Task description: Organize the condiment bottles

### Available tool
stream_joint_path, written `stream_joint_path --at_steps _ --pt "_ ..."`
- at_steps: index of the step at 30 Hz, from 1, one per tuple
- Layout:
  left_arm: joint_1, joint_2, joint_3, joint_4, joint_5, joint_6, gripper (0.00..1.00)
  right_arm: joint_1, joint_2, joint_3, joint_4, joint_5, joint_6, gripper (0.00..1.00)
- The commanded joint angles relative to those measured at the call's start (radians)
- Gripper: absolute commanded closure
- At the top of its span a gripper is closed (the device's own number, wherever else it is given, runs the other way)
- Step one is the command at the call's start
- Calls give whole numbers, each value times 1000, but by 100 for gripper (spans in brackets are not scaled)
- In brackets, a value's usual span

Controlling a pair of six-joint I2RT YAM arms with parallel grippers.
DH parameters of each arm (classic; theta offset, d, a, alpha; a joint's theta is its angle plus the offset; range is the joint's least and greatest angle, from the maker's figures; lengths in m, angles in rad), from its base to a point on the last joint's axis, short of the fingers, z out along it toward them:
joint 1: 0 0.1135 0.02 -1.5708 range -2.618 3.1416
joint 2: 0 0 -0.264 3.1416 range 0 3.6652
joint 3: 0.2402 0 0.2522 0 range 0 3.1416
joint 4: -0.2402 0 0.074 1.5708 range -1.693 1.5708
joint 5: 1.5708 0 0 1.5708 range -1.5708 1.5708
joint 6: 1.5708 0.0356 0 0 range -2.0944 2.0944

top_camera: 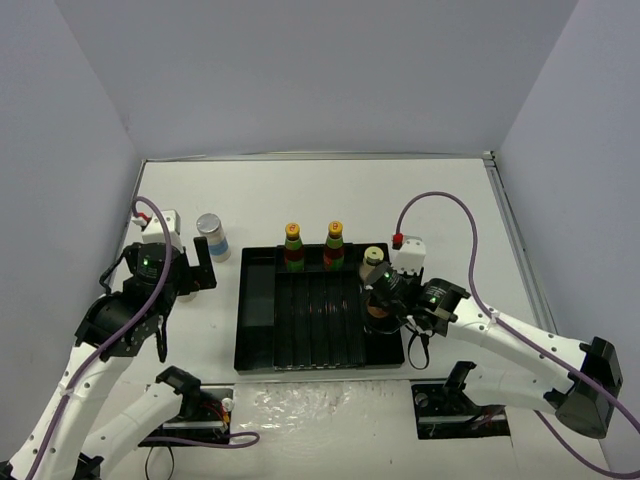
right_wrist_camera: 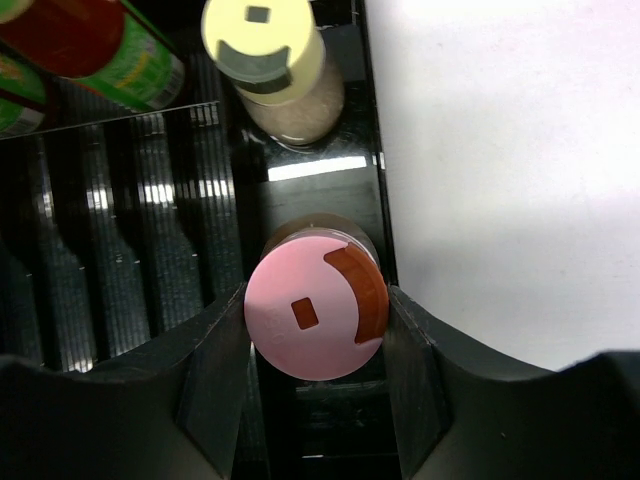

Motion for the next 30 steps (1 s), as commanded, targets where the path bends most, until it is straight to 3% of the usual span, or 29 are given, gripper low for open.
stream_joint_path --at_steps 1,10,20,22,24,30 --pt "7 -1 82 -1 -29 -9 3 11 16 -37 44 74 60 100" --pt "8 -9 119 -26 -38 -8 3 40 64 -82 99 86 85 97" --pt "8 -11 146 -45 -47 -5 3 85 106 -76 105 105 116 41" --pt "8 -11 147 -48 -50 -6 3 96 103 -73 104 106 120 22" --pt "9 -13 147 -48 -50 -6 3 102 100 -70 104 107 120 9" --pt "7 -10 153 -48 -43 -20 3 119 77 -48 85 110 123 1"
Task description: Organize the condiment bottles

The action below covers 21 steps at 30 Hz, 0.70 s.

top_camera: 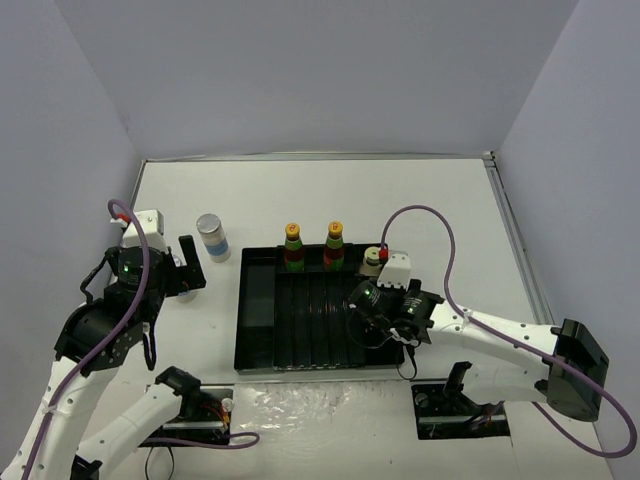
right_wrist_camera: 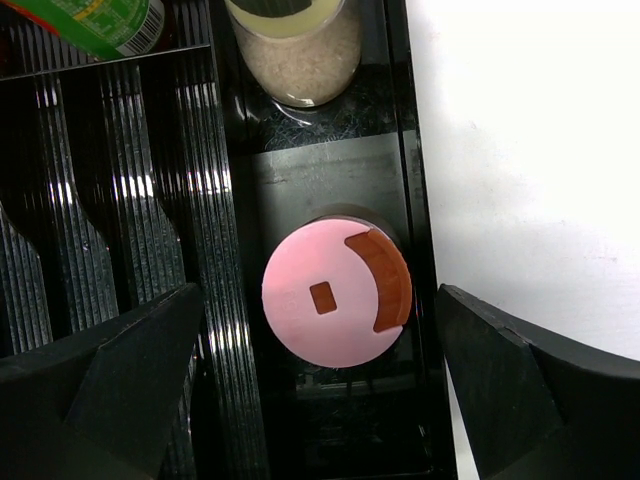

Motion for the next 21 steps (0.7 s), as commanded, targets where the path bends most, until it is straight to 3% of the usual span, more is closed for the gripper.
stream_joint_path --at_steps 1,17,21 --pt "7 14 63 19 -12 -17 3 29 -36 47 -19 56 29 1" --pt "17 177 69 -11 -145 -132 3 75 -182 202 -121 123 -28 1" --pt "97 175 48 4 -126 -167 3 77 -205 199 -123 123 -37 1"
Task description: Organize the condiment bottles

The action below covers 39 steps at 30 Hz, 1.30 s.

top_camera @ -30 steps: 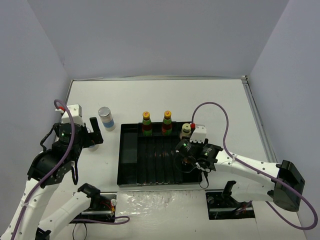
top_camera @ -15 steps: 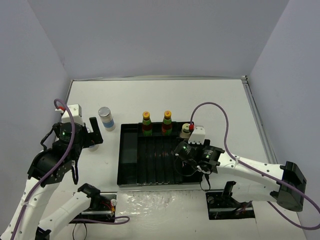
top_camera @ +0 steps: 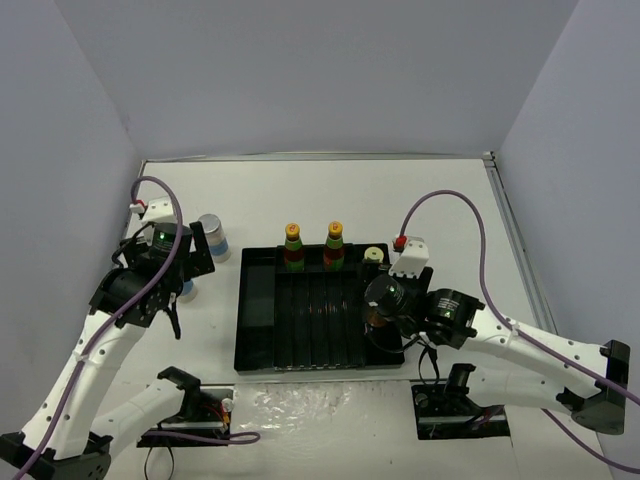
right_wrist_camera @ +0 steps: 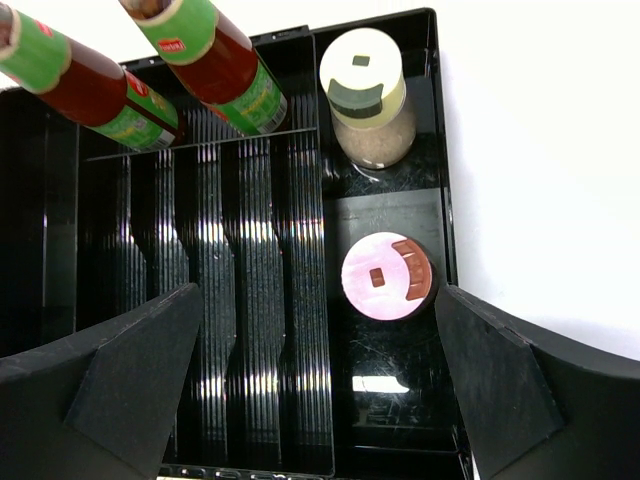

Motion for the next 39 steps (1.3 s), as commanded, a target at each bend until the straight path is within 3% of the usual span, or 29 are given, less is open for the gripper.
stream_joint_path --at_steps 1,11,39 --pt "101 4 28 33 -6 -57 3 7 -38 37 -17 65 -14 1" --pt "331 57 -71 124 186 -60 3 8 -75 31 -17 56 -24 1" --pt "515 291 -135 278 334 -90 3 9 -114 7 -17 56 -26 1"
